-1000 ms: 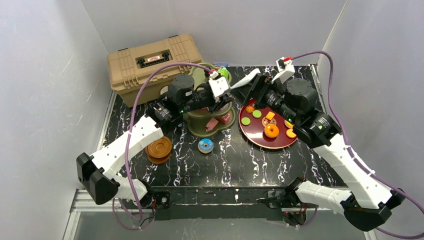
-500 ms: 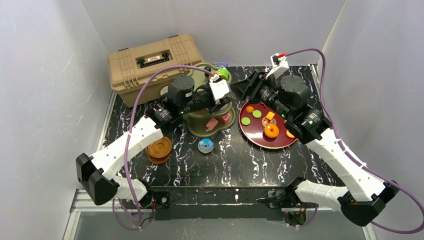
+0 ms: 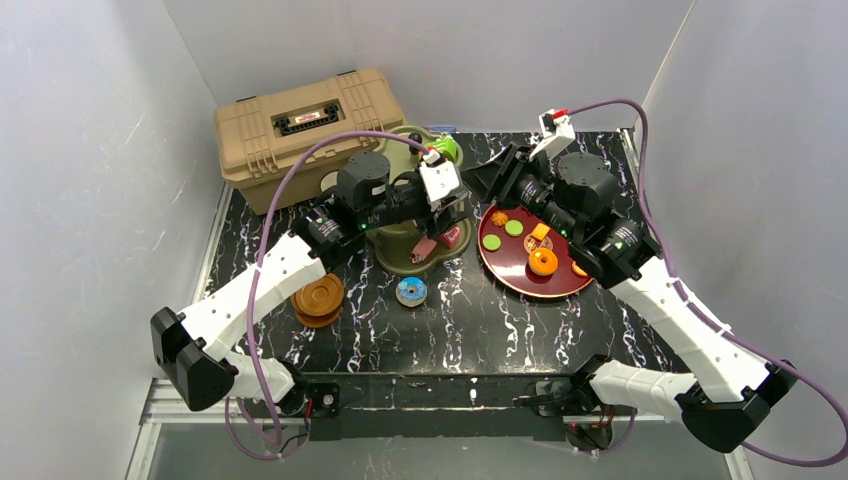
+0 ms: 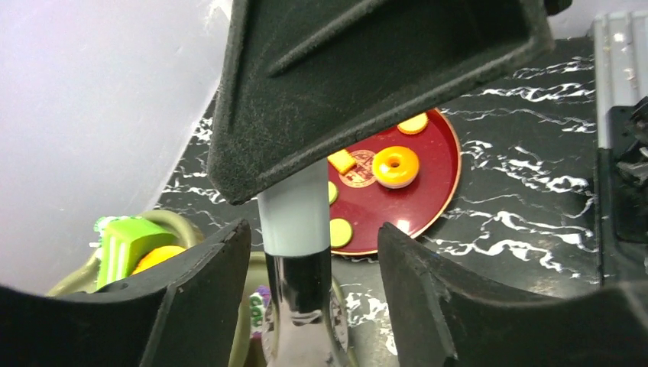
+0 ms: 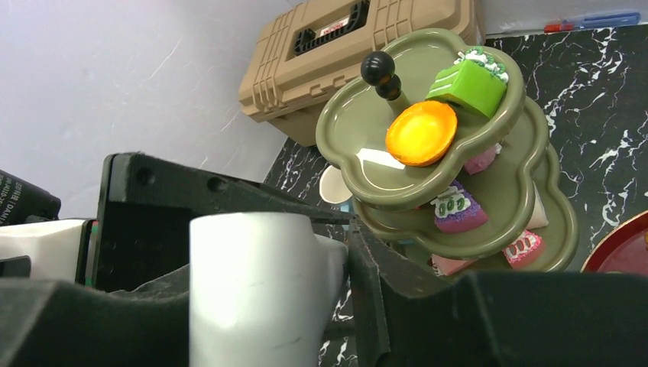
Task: Serve the afternoon tea
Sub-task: Pick up the clamp from the center of the board.
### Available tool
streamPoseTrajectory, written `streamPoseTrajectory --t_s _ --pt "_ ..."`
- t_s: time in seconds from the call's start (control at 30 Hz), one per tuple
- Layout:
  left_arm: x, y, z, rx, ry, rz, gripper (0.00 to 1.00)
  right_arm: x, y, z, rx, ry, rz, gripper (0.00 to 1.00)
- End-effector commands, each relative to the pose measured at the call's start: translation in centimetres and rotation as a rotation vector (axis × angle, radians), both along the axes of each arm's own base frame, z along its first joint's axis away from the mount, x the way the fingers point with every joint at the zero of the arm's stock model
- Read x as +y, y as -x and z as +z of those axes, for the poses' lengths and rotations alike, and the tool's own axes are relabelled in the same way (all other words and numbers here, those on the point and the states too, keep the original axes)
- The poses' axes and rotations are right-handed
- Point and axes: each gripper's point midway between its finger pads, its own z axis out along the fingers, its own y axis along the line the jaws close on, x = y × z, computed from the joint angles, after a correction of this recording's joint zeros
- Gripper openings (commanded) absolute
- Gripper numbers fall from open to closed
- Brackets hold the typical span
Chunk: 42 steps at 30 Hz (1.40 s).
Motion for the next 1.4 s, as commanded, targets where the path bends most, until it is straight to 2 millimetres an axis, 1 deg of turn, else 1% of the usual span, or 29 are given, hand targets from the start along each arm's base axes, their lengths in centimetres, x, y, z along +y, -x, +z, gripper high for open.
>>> streamPoseTrajectory --t_s 0.0,0.07,0.13,0.23,0.27,0.3,0.33,0.4,0.53,0.67,0.7,0.77,0.83,0.87,0.9,0.97,1.03,1.17,1.23,1.27,1.37 --pt "0.3 2.1 2.4 0.017 0.042 -0.057 0.63 0.2 0.1 2.0 -0.061 -0.048 0.01 0.29" --pt "0.2 2.1 2.3 0.02 0.036 -0.059 0.68 0.2 0.1 2.0 -0.063 -0.045 0.011 0.28" --pt "0.3 1.8 2.5 0.01 0.036 -0.045 0.78 0.0 0.1 1.8 -0.06 -0.031 0.002 0.27" --pt "0.5 1.6 3.5 0.009 0.045 -0.017 0.83 -0.9 0.0 1.4 -0.064 0.005 -0.031 0.25" --pt "0.7 1.6 4.3 0.011 0.051 -0.01 0.88 -1.4 -0.1 1.1 -0.069 0.027 -0.05 0.24" --pt "1.0 1.6 4.7 0.022 0.052 0.006 0.95 -2.0 -0.2 0.7 -0.072 0.053 -0.071 0.24" --pt "1.3 1.7 5.0 0.035 0.053 0.02 0.98 -2.6 -0.3 0.1 -0.071 0.084 -0.099 0.24" --pt "2.0 2.0 5.7 0.068 0.06 0.049 0.98 -4.0 -0.7 -1.0 -0.066 0.138 -0.16 0.26" --pt "3.7 2.5 6.7 0.099 0.055 0.104 0.98 -5.7 -1.2 -3.5 -0.058 0.235 -0.224 0.26" --pt "5.7 2.4 8.0 0.153 0.074 0.174 0.98 -7.1 -1.8 -6.3 -0.048 0.344 -0.28 0.27" --pt "6.2 2.3 7.9 0.182 0.07 0.189 0.98 -7.4 -2.0 -7.0 -0.047 0.371 -0.296 0.28" --pt "7.3 1.7 7.9 0.244 0.075 0.23 0.98 -8.1 -2.6 -8.1 -0.06 0.418 -0.328 0.29" --pt "8.6 0.6 7.8 0.318 0.082 0.28 0.98 -8.5 -3.2 -8.8 -0.083 0.451 -0.361 0.29" --pt "9.4 0.0 8.3 0.343 0.097 0.308 0.98 -8.8 -3.5 -9.1 -0.095 0.47 -0.379 0.3" --pt "10.5 -1.0 8.2 0.379 0.1 0.35 0.98 -9.2 -3.9 -9.5 -0.103 0.488 -0.403 0.3" --pt "11.9 -2.2 7.9 0.419 0.091 0.402 0.98 -9.8 -4.5 -10.2 -0.116 0.519 -0.441 0.33" --pt "13.3 -2.9 7.9 0.427 0.082 0.447 0.98 -10.4 -5.2 -10.9 -0.126 0.544 -0.473 0.33" --pt "15.5 -3.3 8.1 0.415 0.082 0.51 0.98 -11.8 -7.4 -12.2 -0.122 0.547 -0.526 0.33" --pt "16.3 -3.4 8.0 0.406 0.079 0.533 0.98 -12.6 -8.9 -12.9 -0.11 0.537 -0.545 0.32" --pt "16.5 -3.5 8.0 0.404 0.079 0.542 0.98 -13.0 -9.5 -12.9 -0.112 0.525 -0.551 0.31" --pt "17.3 -3.7 7.9 0.401 0.079 0.568 0.98 -13.6 -11.6 -13.8 -0.111 0.53 -0.559 0.29"
